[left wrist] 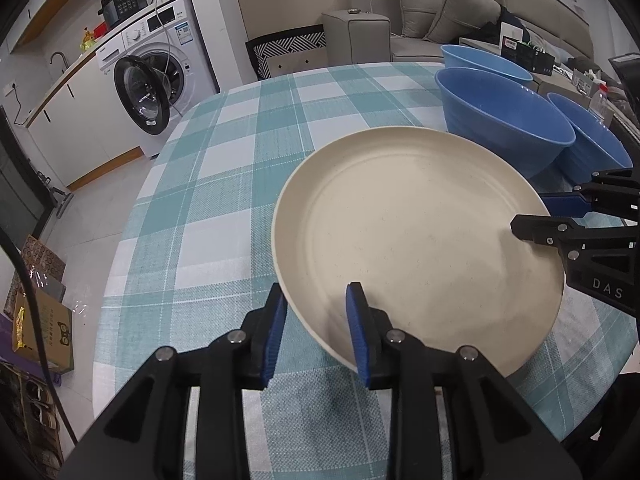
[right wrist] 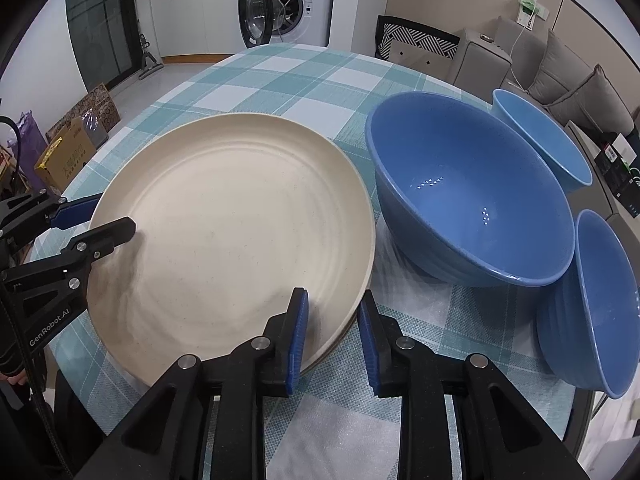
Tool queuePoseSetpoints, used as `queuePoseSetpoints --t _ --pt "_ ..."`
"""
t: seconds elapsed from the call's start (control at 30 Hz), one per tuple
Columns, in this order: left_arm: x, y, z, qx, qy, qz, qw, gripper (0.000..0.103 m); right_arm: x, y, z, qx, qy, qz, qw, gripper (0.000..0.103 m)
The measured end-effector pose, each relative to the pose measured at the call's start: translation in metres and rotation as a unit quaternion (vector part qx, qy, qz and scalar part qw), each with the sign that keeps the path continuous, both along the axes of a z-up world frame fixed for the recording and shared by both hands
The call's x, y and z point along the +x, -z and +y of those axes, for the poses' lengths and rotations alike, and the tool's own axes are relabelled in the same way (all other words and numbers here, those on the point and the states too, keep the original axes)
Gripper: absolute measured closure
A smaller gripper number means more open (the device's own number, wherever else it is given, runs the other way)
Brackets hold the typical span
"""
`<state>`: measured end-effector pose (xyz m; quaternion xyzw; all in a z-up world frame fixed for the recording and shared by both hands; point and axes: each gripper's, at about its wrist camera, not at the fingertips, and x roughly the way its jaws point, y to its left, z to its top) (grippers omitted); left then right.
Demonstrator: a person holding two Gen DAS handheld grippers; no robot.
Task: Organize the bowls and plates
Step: 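Open the right tool, then the left tool, releasing the plate rims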
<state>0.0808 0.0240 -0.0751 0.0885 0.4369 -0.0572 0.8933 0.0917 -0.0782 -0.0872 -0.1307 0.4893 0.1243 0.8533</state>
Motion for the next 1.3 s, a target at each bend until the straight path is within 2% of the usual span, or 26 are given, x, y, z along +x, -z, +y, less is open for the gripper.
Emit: queuePoseSetpoints --t 0.4,0.73,0.9,1.03,1.1,1.2,1.3 --pt "0.001 0.006 -0.004 0.009 0.005 0.009 0.9999 0.071 -0.004 0.004 0.002 -0.011 -0.008 0.002 1.0 0.07" --pt "-0.001 0.008 -0.008 0.011 0.02 0.01 0.9997 0.052 -0.006 0.008 0.004 -0.004 -0.016 0.009 1.0 0.056" --pt "0.0 0.009 -0.009 0.014 0.022 0.013 0.9996 0.051 -0.008 0.006 0.005 -0.002 -0.02 0.006 1.0 0.049" --pt "0.0 0.009 -0.009 0.013 0.021 0.014 0.9996 0.05 -0.011 0.001 0.006 0.007 -0.026 -0.001 1.0 0.035" --pt "0.0 0.009 -0.008 0.013 0.02 0.014 0.9996 0.05 -0.013 -0.001 0.007 0.009 -0.03 -0.004 1.0 0.031" --pt "0.0 0.007 -0.006 0.006 0.021 0.014 0.9997 0.04 -0.015 -0.003 0.009 0.013 -0.035 -0.009 0.999 0.025" --pt "-0.001 0.004 -0.004 -0.002 0.021 0.006 0.9998 0.021 -0.016 -0.004 0.008 0.014 -0.032 -0.012 0.999 0.022"
